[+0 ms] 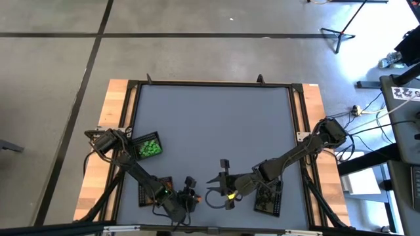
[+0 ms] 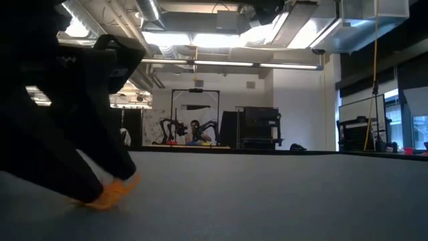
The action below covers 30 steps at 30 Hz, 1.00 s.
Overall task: Sort Halloween decoration
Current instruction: Put the orange spider toy into the bottom left black bin
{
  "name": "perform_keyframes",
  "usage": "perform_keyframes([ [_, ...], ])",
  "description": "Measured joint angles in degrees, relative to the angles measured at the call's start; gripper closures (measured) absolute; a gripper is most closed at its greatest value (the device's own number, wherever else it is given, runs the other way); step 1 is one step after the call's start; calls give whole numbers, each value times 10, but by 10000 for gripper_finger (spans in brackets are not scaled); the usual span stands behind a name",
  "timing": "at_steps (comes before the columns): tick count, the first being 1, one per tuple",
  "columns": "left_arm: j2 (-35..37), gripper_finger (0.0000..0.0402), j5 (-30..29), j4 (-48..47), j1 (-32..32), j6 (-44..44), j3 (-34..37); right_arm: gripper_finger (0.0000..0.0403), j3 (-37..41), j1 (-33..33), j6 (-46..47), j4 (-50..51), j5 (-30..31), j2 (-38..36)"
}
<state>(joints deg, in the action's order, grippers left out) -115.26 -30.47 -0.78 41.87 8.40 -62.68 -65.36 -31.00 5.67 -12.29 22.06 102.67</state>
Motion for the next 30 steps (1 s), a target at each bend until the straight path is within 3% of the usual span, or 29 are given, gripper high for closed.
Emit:
perform_keyframes([
  [10,31,239,18,-25,-1,11,0,317,0,0,0,0,5,0],
  [17,27,236,52,-57,-18,63,0,317,0,0,0,0,10,1],
  [30,27,240,64,-55,-34,72,0,317,0,3,0,-10,15,19],
])
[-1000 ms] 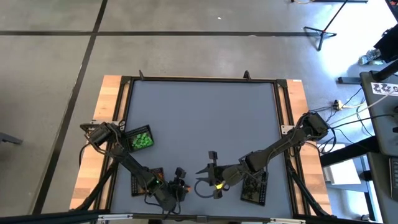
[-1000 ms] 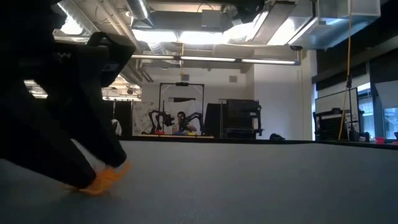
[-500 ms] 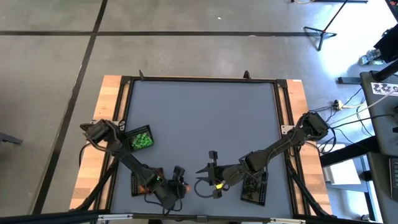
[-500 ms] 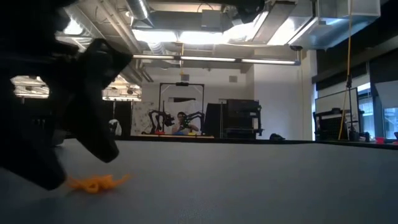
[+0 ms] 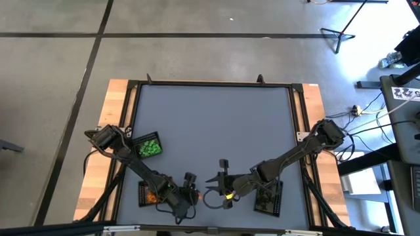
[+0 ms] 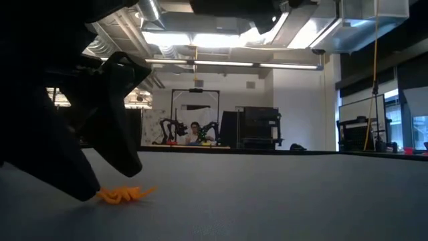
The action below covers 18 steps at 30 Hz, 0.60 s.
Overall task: Sort Halloween decoration
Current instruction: Put the orange spider toy into the bottom left black bin
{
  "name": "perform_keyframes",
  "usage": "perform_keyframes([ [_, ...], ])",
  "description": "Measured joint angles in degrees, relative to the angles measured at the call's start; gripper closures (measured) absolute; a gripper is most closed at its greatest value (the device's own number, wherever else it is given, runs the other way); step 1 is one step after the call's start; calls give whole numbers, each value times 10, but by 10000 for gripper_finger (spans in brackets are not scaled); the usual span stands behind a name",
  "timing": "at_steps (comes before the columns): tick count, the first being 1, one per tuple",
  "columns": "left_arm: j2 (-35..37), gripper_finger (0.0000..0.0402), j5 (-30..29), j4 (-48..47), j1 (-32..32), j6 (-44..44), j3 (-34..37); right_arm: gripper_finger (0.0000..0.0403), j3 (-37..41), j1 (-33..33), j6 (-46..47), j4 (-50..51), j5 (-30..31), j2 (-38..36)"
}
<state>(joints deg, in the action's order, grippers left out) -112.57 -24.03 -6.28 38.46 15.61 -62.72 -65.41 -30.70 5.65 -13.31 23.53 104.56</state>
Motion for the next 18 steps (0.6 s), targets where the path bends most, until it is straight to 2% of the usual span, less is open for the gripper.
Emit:
perform_keyframes([
  [11,-3,271,12,-2,-4,11,0,317,0,4,4,-6,0,7],
  [18,-25,310,20,8,-8,21,-3,317,0,4,4,-7,0,7],
])
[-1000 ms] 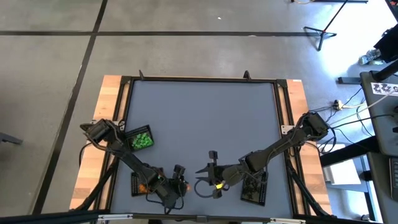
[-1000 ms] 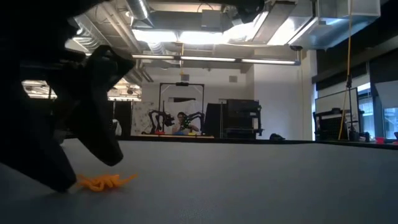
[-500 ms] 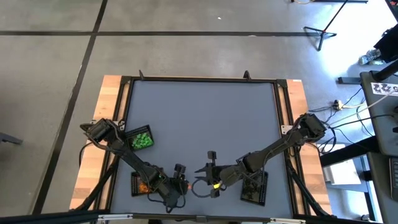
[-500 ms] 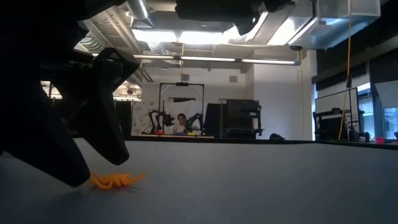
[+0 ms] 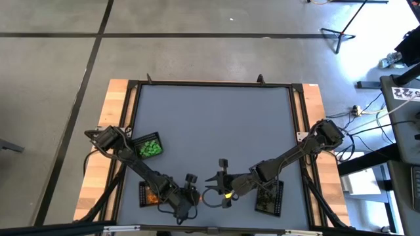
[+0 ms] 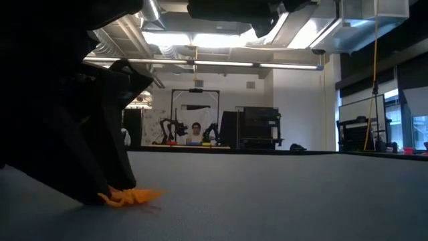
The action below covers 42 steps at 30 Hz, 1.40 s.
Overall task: Sort Halloween decoration
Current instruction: Put the orange spider toy into the bottom left black bin
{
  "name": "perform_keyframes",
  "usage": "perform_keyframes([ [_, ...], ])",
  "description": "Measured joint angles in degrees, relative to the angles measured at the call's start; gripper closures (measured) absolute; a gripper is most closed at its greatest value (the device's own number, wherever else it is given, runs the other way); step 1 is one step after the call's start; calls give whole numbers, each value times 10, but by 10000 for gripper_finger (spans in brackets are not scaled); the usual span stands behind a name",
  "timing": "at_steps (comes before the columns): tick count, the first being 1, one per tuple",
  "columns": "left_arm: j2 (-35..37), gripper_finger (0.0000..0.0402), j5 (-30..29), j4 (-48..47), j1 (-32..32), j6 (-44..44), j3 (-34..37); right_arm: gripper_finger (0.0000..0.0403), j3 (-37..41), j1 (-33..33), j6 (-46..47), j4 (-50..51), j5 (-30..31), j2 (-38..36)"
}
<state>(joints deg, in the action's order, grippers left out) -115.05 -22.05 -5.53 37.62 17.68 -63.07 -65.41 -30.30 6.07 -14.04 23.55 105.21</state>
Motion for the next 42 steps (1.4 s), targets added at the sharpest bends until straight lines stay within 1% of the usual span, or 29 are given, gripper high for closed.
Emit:
perform_keyframes([
  [2,0,329,0,0,0,0,0,317,0,0,0,0,0,0],
  [6,-2,385,-13,2,4,-4,1,317,0,0,0,0,0,0],
  [7,-2,393,-14,3,4,-6,1,317,0,0,0,0,0,0],
  [11,-1,400,-25,5,6,-7,1,317,0,0,1,0,0,0],
  [16,27,401,-64,-21,20,-31,6,317,0,0,1,0,0,0],
  [20,86,401,-83,-60,39,-27,4,317,0,0,1,1,0,0],
  [27,207,401,-110,-203,98,37,4,317,0,0,1,1,0,0],
  [32,277,401,-89,-348,143,162,4,317,0,0,1,1,0,0],
  [36,298,401,-20,-457,168,285,3,317,0,0,1,1,0,0],
  [39,299,401,35,-507,174,358,3,317,0,0,1,0,0,0],
  [42,295,401,78,-515,172,386,3,317,0,1,0,0,0,0],
])
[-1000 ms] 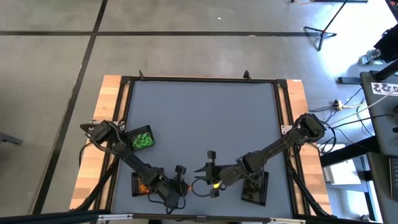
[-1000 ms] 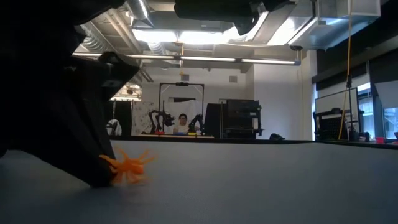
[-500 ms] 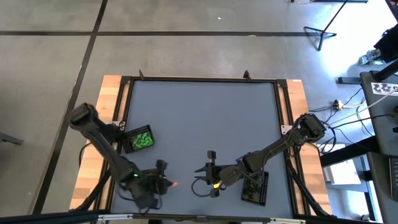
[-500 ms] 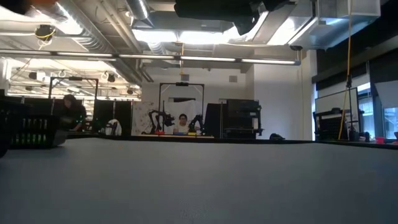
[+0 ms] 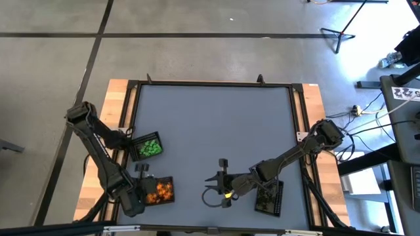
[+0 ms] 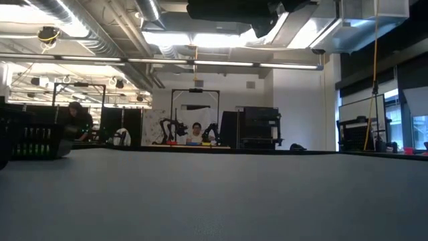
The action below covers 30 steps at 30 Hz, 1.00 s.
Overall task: Sort Halloween decoration
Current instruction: Put the orange spider toy into the bottom left black bin
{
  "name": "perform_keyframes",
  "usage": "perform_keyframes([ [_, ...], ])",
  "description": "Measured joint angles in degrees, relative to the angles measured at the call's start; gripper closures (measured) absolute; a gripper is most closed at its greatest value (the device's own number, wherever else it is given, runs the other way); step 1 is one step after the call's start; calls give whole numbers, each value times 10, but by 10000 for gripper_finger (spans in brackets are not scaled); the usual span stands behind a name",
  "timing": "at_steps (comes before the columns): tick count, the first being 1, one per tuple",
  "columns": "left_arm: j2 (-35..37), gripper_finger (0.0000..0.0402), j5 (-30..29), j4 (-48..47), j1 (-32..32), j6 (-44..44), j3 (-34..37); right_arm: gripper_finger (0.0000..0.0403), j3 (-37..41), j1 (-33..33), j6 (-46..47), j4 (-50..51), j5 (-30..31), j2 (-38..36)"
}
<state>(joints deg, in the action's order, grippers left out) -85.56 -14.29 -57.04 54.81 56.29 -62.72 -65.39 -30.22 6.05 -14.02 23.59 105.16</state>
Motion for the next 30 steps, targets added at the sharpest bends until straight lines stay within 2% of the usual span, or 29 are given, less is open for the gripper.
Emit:
perform_keyframes([
  [6,0,401,6,10,0,2,0,317,1,3,-17,-16,-33,-19],
  [11,0,401,-14,16,0,3,0,317,39,29,-33,-31,-94,-99],
  [14,0,401,-17,27,0,3,0,317,108,62,-11,-48,-96,-158],
  [20,0,401,-14,37,0,2,0,317,295,124,10,-150,-92,-315],
  [26,0,401,-17,38,0,2,0,317,492,168,-18,-343,-91,-480],
  [30,0,401,-32,40,0,2,0,317,595,214,10,-420,-77,-542],
])
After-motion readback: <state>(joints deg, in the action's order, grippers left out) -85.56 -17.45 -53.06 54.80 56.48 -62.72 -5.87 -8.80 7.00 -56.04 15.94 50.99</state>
